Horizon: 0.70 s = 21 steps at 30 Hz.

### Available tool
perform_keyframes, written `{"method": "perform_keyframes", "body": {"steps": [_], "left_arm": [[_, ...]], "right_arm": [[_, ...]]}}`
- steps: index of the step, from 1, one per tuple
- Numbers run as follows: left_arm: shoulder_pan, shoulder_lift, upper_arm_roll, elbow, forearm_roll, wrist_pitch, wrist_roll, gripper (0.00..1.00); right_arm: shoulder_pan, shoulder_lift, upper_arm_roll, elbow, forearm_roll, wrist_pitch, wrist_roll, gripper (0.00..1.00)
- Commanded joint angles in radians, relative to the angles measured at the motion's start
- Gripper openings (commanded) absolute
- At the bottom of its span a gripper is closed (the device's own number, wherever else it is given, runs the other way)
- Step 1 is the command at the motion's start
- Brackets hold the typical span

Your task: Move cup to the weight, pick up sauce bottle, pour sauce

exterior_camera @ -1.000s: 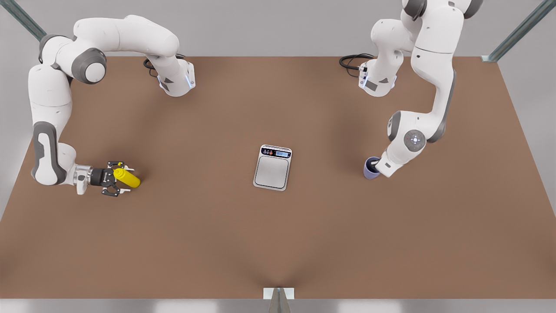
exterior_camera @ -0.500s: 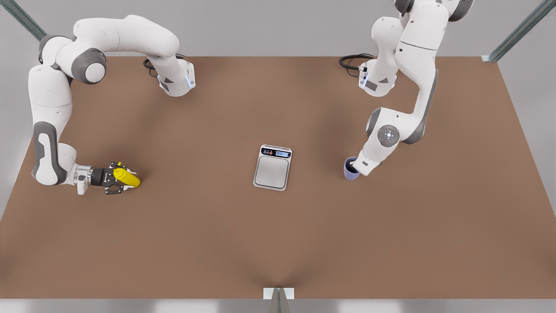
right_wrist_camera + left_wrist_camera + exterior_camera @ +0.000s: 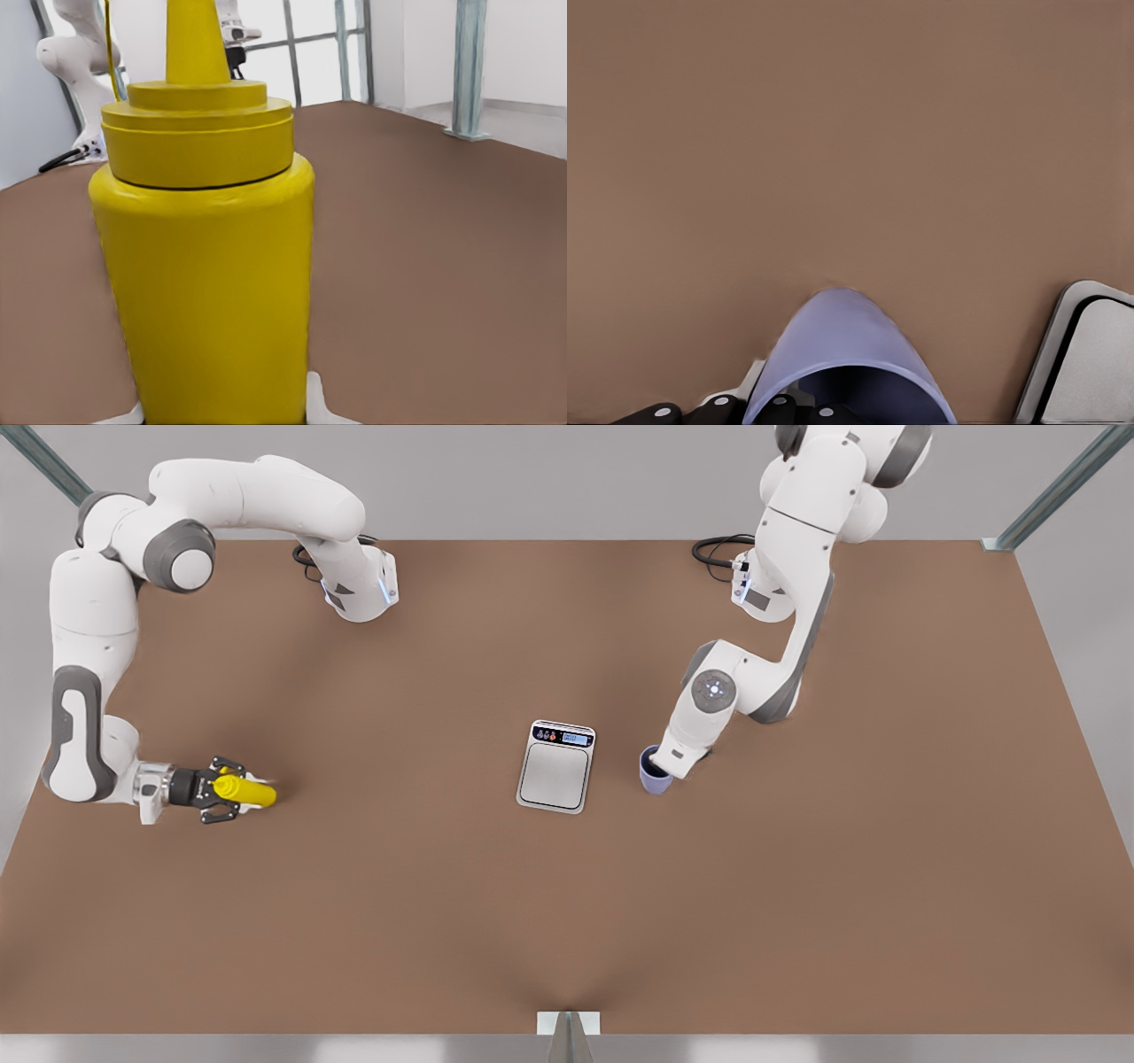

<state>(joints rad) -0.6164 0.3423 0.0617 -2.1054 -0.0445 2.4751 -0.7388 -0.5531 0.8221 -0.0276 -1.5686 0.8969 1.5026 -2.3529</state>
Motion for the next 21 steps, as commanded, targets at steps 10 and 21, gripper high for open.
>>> {"method": "perform_keyframes", "body": {"steps": [10,21], "left_arm": [[-0.086,0.063,-0.002,0.11,-0.049,-0.024,-0.166,0.21],[-0.183,0.219,-0.056,0.369,-0.049,-0.062,-0.402,0.21]], "right_arm": [[0.193,-0.219,-0.009,0.099,-0.124,0.123,0.477,0.58],[0.391,-0.491,0.055,-0.07,-0.72,0.518,0.943,0.58]]}}
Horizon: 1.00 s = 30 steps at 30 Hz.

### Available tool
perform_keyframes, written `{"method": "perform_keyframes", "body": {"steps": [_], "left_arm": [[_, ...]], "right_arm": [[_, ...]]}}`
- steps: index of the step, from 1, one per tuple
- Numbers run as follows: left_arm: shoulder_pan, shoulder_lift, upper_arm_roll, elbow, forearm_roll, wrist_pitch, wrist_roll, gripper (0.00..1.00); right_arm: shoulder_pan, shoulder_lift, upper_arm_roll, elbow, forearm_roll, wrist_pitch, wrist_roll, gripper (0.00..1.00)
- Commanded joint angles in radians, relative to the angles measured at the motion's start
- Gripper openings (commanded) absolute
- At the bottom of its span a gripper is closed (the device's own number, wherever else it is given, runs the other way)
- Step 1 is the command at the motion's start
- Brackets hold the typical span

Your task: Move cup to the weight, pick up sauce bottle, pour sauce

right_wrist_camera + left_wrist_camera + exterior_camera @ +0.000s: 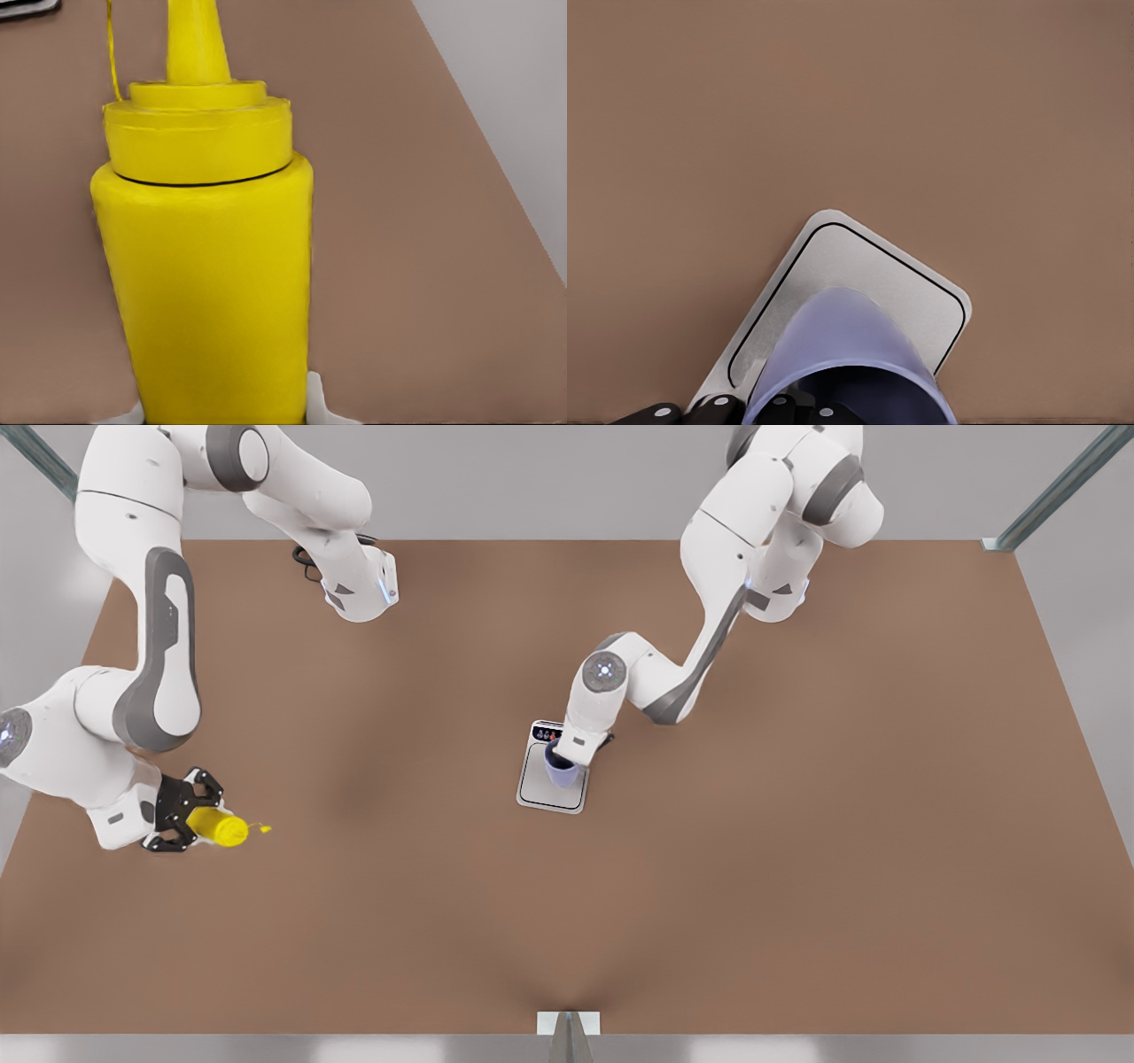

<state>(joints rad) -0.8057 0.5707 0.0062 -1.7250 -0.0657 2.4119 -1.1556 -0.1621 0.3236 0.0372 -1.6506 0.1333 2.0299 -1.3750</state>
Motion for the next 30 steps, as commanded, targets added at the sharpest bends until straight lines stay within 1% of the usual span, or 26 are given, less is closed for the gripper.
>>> {"method": "perform_keyframes", "body": {"steps": [1,3,5,8,9,10,11,12,17,21,26,27,28,29,30], "left_arm": [[-0.004,0.012,0.0,0.007,-0.028,0.003,-0.003,0.21],[-0.03,0.021,0.0,0.008,-0.026,-0.03,-0.001,0.21],[-0.04,0.024,0.001,0.002,-0.026,-0.039,0.002,0.21],[-0.047,0.032,0.001,0.001,-0.026,-0.025,0.002,0.21],[-0.047,0.032,0.003,0.002,-0.026,-0.017,0.001,0.28],[-0.047,0.032,0.004,0.002,-0.026,-0.017,0.001,0.4],[-0.047,0.032,0.004,0.002,-0.026,-0.017,0.001,0.49],[-0.046,0.028,0.008,0.004,-0.026,-0.017,0.004,0.51],[-0.043,0.011,0.015,0.005,-0.026,-0.028,0.011,0.57],[-0.041,-0.025,0.018,0.004,-0.026,-0.05,0.01,0.57],[-0.038,-0.107,0.034,0.005,-0.028,-0.157,0.022,0.57],[-0.036,-0.127,0.047,0.007,-0.028,-0.18,0.027,0.57],[-0.035,-0.172,0.084,0.007,-0.048,-0.229,0.085,0.57],[-0.035,-0.244,0.165,0.005,-0.112,-0.332,0.21,0.57],[-0.036,-0.285,0.285,0.004,-0.177,-0.419,0.372,0.58]], "right_arm": [[0.0,-0.012,0.012,-0.014,-0.035,0.016,0.031,0.58],[-0.002,-0.067,0.078,-0.098,-0.179,0.085,0.175,0.58],[0.0,-0.106,0.116,-0.159,-0.31,0.134,0.301,0.58],[0.0,-0.138,0.167,-0.192,-0.419,0.151,0.439,0.58],[0.0,-0.156,0.176,-0.216,-0.454,0.174,0.488,0.58],[0.0,-0.163,0.19,-0.221,-0.495,0.177,0.528,0.58],[0.0,-0.167,0.204,-0.222,-0.518,0.182,0.557,0.58],[0.001,-0.172,0.211,-0.219,-0.518,0.182,0.565,0.58],[0.013,-0.196,0.254,-0.213,-0.52,0.168,0.599,0.58],[0.105,-0.193,0.254,-0.219,-0.672,0.167,0.7,0.58],[0.213,-0.192,0.256,-0.219,-0.848,0.164,0.763,0.58],[0.245,-0.184,0.254,-0.222,-0.88,0.164,0.761,0.58],[0.289,-0.167,0.256,-0.221,-0.89,0.165,0.761,0.58],[0.332,-0.146,0.256,-0.213,-0.92,0.167,0.76,0.58],[0.363,-0.133,0.256,-0.209,-0.922,0.173,0.734,0.58]]}}
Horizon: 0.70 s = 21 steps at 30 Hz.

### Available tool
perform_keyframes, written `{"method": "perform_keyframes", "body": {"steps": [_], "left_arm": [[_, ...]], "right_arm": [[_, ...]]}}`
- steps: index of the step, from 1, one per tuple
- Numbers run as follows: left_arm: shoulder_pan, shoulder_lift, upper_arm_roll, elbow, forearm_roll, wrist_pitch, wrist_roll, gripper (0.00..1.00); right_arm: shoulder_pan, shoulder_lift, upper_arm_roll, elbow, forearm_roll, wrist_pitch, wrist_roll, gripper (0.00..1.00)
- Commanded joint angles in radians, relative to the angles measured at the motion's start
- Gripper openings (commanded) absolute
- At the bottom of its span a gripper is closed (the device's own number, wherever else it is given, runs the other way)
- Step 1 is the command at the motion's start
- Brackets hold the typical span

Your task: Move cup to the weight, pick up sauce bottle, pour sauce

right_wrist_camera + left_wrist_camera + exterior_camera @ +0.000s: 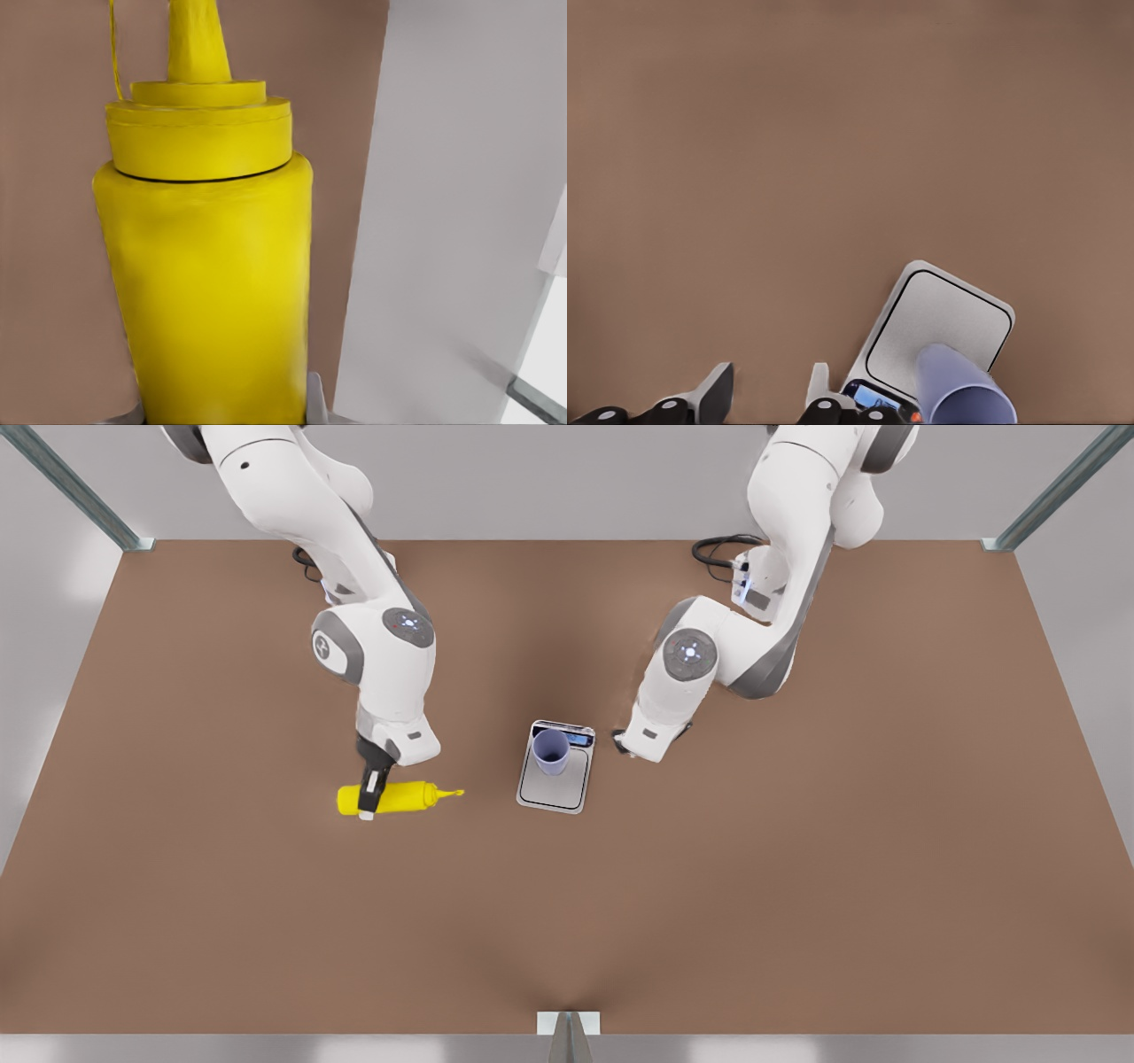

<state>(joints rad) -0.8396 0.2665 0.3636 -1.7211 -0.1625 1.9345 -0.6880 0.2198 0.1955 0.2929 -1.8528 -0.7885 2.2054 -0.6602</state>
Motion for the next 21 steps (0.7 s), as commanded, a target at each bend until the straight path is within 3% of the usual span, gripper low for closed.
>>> {"method": "perform_keyframes", "body": {"steps": [1,2,3,4,5,6,7,13,21], "left_arm": [[-0.001,-0.012,0.046,0.0,-0.088,-0.034,0.065,0.59],[-0.004,-0.016,0.19,-0.002,-0.101,-0.098,0.235,0.67],[-0.004,-0.023,0.33,-0.002,-0.101,-0.146,0.395,1.0],[0.101,-0.059,0.35,-0.005,-0.101,-0.187,0.519,1.0],[0.276,-0.087,0.243,-0.002,-0.094,-0.226,0.607,1.0],[0.47,-0.134,0.069,-0.002,-0.066,-0.224,0.651,1.0],[0.715,-0.188,-0.194,0.003,0.04,-0.227,0.647,1.0],[0.795,-0.07,-0.276,0.17,0.11,-0.233,0.685,1.0],[0.789,-0.038,-0.278,0.245,0.113,-0.218,0.687,1.0]], "right_arm": [[0.026,0.004,0.0,0.006,-0.001,-0.003,-0.007,0.58],[0.047,0.012,0.0,0.012,-0.001,-0.007,-0.015,0.58],[0.069,0.015,0.0,0.026,-0.001,-0.007,-0.038,0.58],[0.107,0.018,0.0,0.024,0.0,-0.009,-0.044,0.58],[0.139,0.027,0.0,0.026,-0.001,-0.01,-0.061,0.58],[0.161,0.038,0.0,0.026,0.0,-0.007,-0.067,0.58],[0.188,0.064,0.0,0.047,0.0,-0.009,-0.11,0.58],[0.202,0.111,0.0,0.053,-0.015,-0.049,-0.286,0.59],[0.257,0.202,0.0,0.113,-0.087,-0.13,-0.371,0.59]]}}
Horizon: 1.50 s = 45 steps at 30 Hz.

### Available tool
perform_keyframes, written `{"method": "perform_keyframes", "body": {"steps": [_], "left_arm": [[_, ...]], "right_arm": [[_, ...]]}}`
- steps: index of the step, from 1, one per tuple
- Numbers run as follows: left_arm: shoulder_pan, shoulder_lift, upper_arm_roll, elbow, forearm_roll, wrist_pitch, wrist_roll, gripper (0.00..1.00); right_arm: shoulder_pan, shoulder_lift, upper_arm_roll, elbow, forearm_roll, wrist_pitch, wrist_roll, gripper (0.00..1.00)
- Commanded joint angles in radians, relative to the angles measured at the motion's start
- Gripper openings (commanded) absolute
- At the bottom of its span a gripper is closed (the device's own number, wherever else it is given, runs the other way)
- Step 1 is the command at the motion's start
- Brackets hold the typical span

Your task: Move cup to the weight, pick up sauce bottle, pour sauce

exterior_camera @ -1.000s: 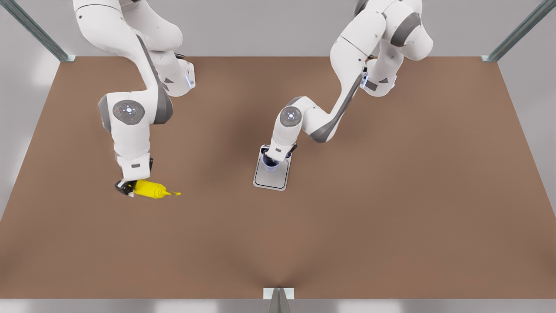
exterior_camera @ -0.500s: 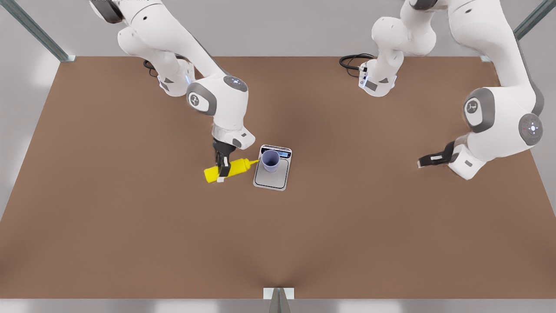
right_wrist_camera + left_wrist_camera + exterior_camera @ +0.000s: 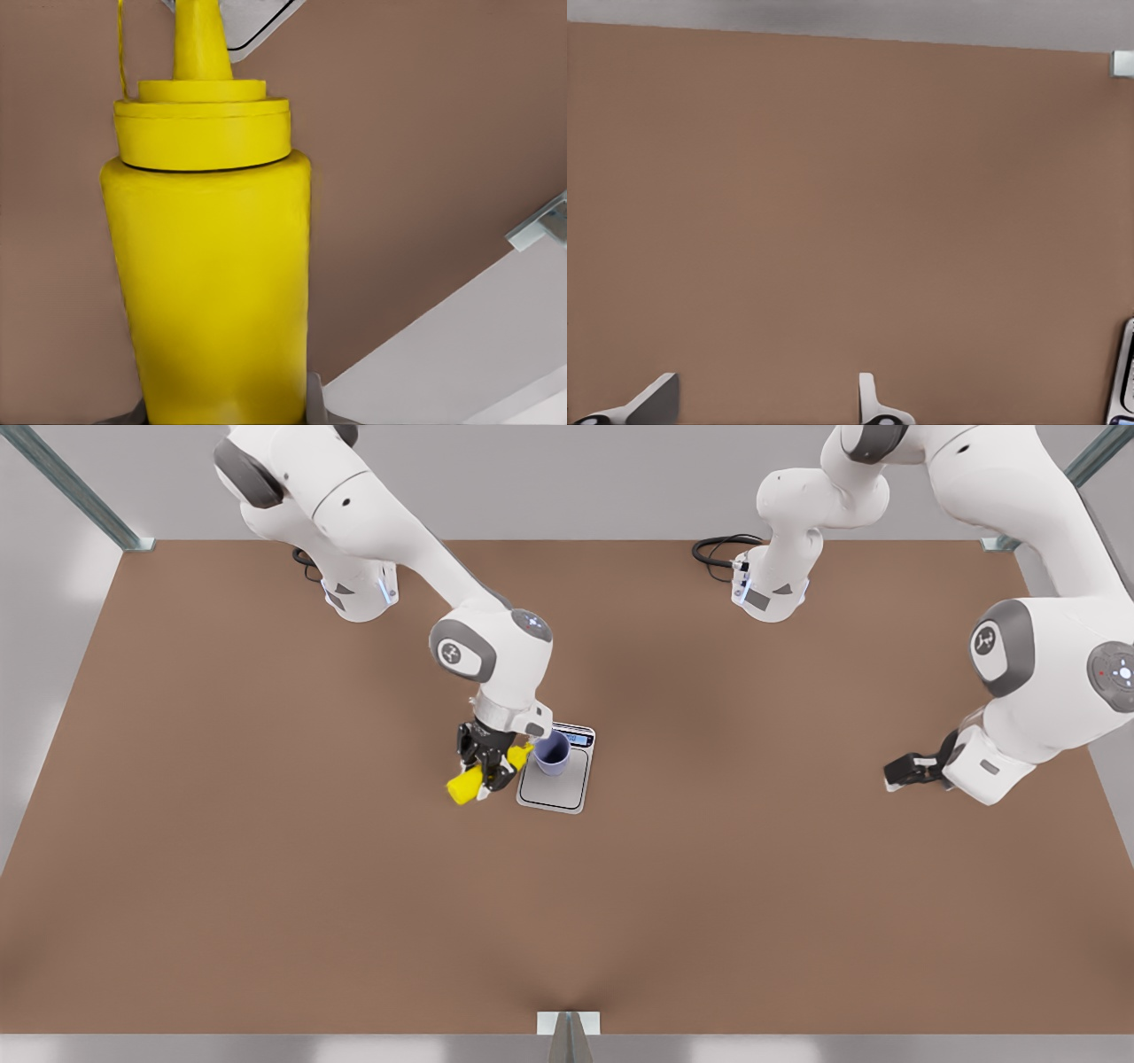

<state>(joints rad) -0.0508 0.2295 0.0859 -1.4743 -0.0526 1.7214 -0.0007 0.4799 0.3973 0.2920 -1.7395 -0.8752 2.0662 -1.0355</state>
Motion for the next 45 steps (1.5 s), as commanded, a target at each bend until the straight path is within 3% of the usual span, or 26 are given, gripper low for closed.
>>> {"method": "perform_keyframes", "body": {"steps": [1,6,26,35,38,45], "left_arm": [[0.0,0.002,0.0,0.0,0.002,0.003,0.001,1.0],[0.0,0.041,0.006,0.068,0.007,0.0,-0.001,1.0],[0.0,0.045,0.006,0.091,0.034,0.003,0.004,1.0],[0.0,0.045,0.006,0.091,0.033,0.003,0.002,1.0],[0.0,0.045,0.006,0.091,0.031,0.003,0.002,1.0],[0.0,0.041,0.006,0.092,0.033,0.003,0.002,1.0]], "right_arm": [[0.0,0.0,0.001,0.001,-0.001,-0.005,-0.003,0.59],[0.034,0.02,-0.001,0.008,-0.056,-0.026,-0.017,0.59],[0.052,0.081,-0.001,0.075,-0.042,-0.058,-0.041,0.59],[-0.188,0.074,-0.005,0.126,0.607,-0.018,-0.064,0.59],[-0.337,0.074,-0.007,0.124,0.959,-0.067,-0.23,0.59],[-0.564,0.163,-0.007,0.109,1.381,-0.115,-0.612,0.59]]}}
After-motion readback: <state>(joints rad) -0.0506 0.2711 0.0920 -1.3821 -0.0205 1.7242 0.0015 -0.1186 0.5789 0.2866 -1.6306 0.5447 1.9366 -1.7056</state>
